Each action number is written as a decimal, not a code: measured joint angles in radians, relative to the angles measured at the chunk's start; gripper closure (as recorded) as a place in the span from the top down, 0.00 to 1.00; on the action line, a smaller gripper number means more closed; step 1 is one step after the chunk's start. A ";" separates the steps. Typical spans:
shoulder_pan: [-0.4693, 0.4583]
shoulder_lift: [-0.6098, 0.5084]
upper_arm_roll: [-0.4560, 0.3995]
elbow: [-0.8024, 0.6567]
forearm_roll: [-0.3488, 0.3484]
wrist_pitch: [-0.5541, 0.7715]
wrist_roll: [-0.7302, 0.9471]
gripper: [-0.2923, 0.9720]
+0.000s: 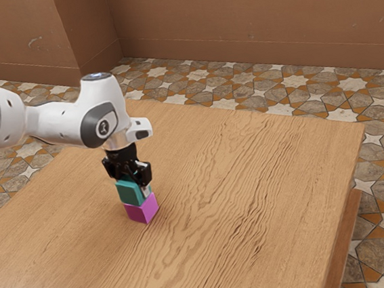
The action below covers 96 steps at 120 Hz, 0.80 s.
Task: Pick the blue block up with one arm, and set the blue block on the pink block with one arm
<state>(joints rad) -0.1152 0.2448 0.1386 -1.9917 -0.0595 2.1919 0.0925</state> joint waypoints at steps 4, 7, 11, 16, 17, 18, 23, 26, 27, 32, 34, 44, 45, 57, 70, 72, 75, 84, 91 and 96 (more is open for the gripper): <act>0.000 0.001 -0.002 0.000 0.004 0.000 -0.008 0.51; 0.000 0.001 -0.003 0.000 0.006 0.000 -0.014 0.51; 0.000 0.002 -0.003 0.000 0.009 0.000 -0.021 0.51; 0.001 0.005 -0.003 0.002 0.012 -0.001 -0.030 0.51; 0.001 0.005 -0.002 0.003 0.013 -0.001 -0.031 0.51; 0.001 0.006 -0.002 0.004 0.015 -0.001 -0.033 0.51; 0.000 0.010 -0.002 0.008 0.020 -0.001 -0.041 0.51; 0.001 0.015 -0.002 0.009 0.023 -0.001 -0.045 0.51; 0.001 0.017 -0.002 0.010 0.024 -0.001 -0.047 0.51; 0.001 0.026 -0.002 0.014 0.027 0.000 -0.053 0.51; 0.001 0.031 -0.002 0.017 0.028 0.000 -0.056 0.51; 0.001 0.044 -0.002 0.033 0.031 0.000 -0.068 0.51; 0.001 0.045 -0.002 0.035 0.032 0.000 -0.069 0.51; 0.001 0.053 -0.002 0.049 0.034 0.000 -0.080 0.51; 0.002 0.056 -0.002 0.051 0.035 0.000 -0.090 0.51; 0.002 0.056 -0.002 0.051 0.035 0.000 -0.092 0.51; 0.002 0.057 -0.002 0.051 0.035 0.000 -0.094 0.51; 0.002 0.058 -0.002 0.051 0.036 0.000 -0.100 0.52; 0.002 0.059 -0.002 0.051 0.036 0.000 -0.104 0.52; 0.002 0.060 -0.002 0.051 0.036 0.000 -0.106 0.52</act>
<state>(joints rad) -0.1135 0.3047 0.1368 -1.9411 -0.0235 2.1917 -0.0138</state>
